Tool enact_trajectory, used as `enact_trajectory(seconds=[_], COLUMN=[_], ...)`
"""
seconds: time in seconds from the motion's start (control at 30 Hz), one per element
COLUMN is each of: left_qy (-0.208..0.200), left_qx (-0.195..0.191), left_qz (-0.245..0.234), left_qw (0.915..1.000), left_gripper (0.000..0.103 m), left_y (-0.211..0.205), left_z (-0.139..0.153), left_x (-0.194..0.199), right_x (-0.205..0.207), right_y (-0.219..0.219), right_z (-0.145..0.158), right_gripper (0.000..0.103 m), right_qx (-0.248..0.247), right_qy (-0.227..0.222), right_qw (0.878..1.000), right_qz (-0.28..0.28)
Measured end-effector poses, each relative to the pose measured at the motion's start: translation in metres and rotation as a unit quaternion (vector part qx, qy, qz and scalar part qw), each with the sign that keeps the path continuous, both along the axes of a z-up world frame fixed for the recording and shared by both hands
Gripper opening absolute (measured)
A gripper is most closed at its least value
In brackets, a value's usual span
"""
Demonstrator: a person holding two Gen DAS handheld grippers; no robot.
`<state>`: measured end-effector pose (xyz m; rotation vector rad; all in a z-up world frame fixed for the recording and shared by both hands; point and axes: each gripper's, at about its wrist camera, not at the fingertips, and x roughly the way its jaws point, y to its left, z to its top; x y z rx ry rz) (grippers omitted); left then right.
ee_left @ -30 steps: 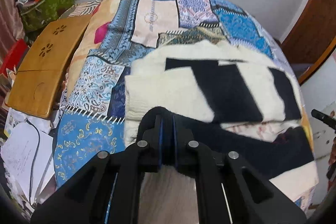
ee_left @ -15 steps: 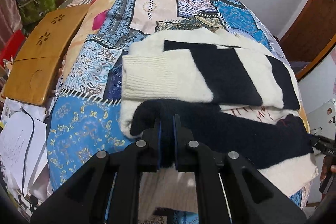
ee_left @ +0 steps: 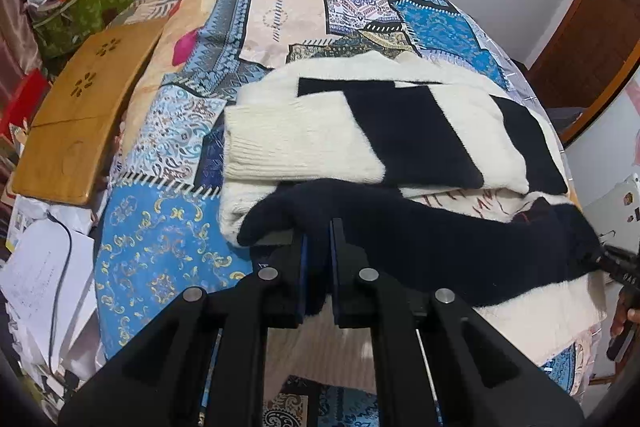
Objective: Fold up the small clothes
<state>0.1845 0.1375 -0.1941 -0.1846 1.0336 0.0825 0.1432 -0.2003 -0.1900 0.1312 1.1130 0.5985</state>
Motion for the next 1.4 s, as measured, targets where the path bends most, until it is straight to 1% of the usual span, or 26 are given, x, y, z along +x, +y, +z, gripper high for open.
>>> enact_trajectory(seconds=[0.1, 0.23, 0.3, 0.4, 0.53, 0.7, 0.87, 0.97, 1.03, 1.2, 1.33, 1.4], left_qy=[-0.011, -0.029, -0.044, -0.062, -0.068, -0.038, -0.008, -0.001, -0.003, -0.005, -0.005, -0.005], left_qx=[0.007, 0.016, 0.026, 0.026, 0.031, 0.035, 0.03, 0.028, 0.034, 0.061, 0.06, 0.059], left_qz=[0.001, 0.004, 0.009, 0.016, 0.03, 0.055, 0.069, 0.068, 0.063, 0.049, 0.048, 0.047], left_qw=[0.9999, 0.9994, 0.9986, 0.9977, 0.9967, 0.9971, 0.9971, 0.9973, 0.9974, 0.9969, 0.997, 0.9971], left_gripper=[0.007, 0.007, 0.007, 0.007, 0.007, 0.007, 0.007, 0.007, 0.007, 0.008, 0.008, 0.01], left_y=[0.0, 0.0, 0.0, 0.003, 0.011, 0.025, 0.04, 0.045, 0.044, 0.036, 0.036, 0.036], left_z=[0.007, 0.02, 0.029, 0.039, 0.04, 0.011, -0.022, -0.034, -0.038, -0.041, -0.037, -0.034], left_x=[0.001, 0.004, 0.007, 0.015, 0.033, 0.06, 0.075, 0.078, 0.079, 0.08, 0.078, 0.075], right_x=[0.003, 0.014, 0.021, 0.034, 0.053, 0.082, 0.103, 0.11, 0.112, 0.11, 0.104, 0.103], right_y=[0.005, 0.008, 0.009, 0.009, 0.009, 0.01, 0.01, 0.008, 0.007, 0.003, 0.006, 0.008], right_z=[0.014, 0.037, 0.046, 0.057, 0.06, 0.042, 0.01, -0.009, -0.017, -0.017, -0.008, -0.004], right_gripper=[0.011, 0.01, 0.01, 0.01, 0.01, 0.01, 0.01, 0.01, 0.01, 0.01, 0.012, 0.016], right_qx=[-0.009, -0.007, -0.004, 0.002, 0.0, -0.014, -0.034, -0.036, -0.031, -0.017, -0.033, -0.042], right_qy=[-0.037, -0.082, -0.096, -0.115, -0.129, -0.116, -0.084, -0.063, -0.053, -0.043, -0.046, -0.047], right_qw=[0.999, 0.997, 0.995, 0.993, 0.991, 0.992, 0.995, 0.996, 0.997, 0.997, 0.997, 0.997], right_qz=[0.005, 0.001, -0.004, -0.014, -0.028, -0.043, -0.049, -0.052, -0.053, -0.055, -0.043, -0.04])
